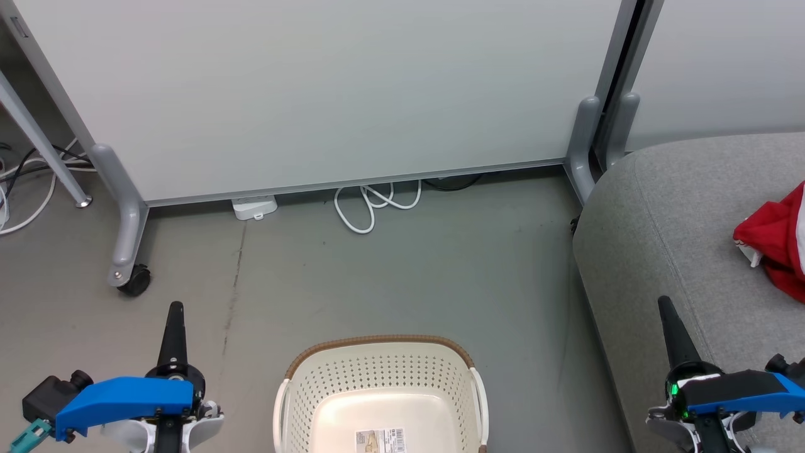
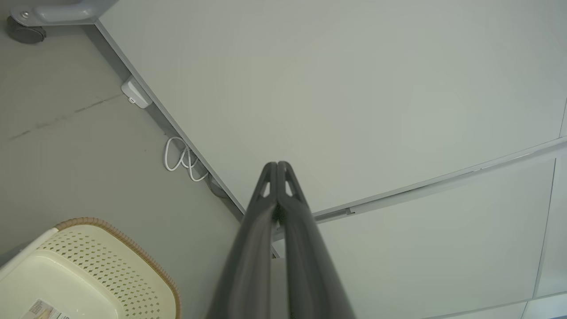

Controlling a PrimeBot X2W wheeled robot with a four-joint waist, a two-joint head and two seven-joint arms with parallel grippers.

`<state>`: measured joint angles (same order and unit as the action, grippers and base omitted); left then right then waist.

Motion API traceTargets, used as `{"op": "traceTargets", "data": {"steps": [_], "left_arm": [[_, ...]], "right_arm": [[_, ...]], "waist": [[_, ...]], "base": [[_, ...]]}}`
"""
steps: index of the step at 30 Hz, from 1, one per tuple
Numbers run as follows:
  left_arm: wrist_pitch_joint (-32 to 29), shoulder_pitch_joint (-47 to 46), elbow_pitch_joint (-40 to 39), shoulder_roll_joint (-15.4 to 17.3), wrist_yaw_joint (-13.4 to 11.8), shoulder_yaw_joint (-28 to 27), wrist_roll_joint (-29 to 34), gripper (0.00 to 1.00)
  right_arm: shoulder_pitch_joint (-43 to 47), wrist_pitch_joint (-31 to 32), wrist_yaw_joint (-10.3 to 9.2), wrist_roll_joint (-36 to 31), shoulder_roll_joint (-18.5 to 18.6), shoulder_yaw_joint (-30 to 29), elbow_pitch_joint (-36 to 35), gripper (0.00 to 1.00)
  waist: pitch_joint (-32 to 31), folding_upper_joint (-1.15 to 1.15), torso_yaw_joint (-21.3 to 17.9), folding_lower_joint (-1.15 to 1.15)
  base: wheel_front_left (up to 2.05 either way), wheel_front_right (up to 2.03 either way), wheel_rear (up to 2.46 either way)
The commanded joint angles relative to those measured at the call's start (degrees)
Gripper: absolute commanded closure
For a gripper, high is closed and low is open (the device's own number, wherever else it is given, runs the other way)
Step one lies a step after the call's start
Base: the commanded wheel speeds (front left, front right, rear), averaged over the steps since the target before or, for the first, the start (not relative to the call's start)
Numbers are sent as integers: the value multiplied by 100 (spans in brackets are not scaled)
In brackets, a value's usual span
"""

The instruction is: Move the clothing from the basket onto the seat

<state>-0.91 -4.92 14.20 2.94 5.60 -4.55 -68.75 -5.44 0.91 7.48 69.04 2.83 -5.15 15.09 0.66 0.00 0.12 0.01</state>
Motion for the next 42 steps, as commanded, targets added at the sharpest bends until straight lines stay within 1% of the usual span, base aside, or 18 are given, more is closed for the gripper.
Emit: {"op": "traceTargets", "data": {"steps": [1, 17, 42], "left_arm": [[-29, -127, -70, 4, 8, -22, -123, 100], [-241, -155, -116, 0, 17, -107, -975, 100], [-517, -167, -177, -7, 28, -197, -2098, 100]], "right_arm": [[-116, 31, 2, 134, 9, -19, -59, 100], [-153, 243, 2, 968, 9, -71, -61, 100], [-179, 524, 2, 2075, 8, -145, -56, 100]], "waist": [[-2, 0, 0, -1], [-25, 0, -4, -1], [-61, 0, -11, -1]], "base": [[0, 0, 0], [0, 0, 0], [0, 0, 0]]}}
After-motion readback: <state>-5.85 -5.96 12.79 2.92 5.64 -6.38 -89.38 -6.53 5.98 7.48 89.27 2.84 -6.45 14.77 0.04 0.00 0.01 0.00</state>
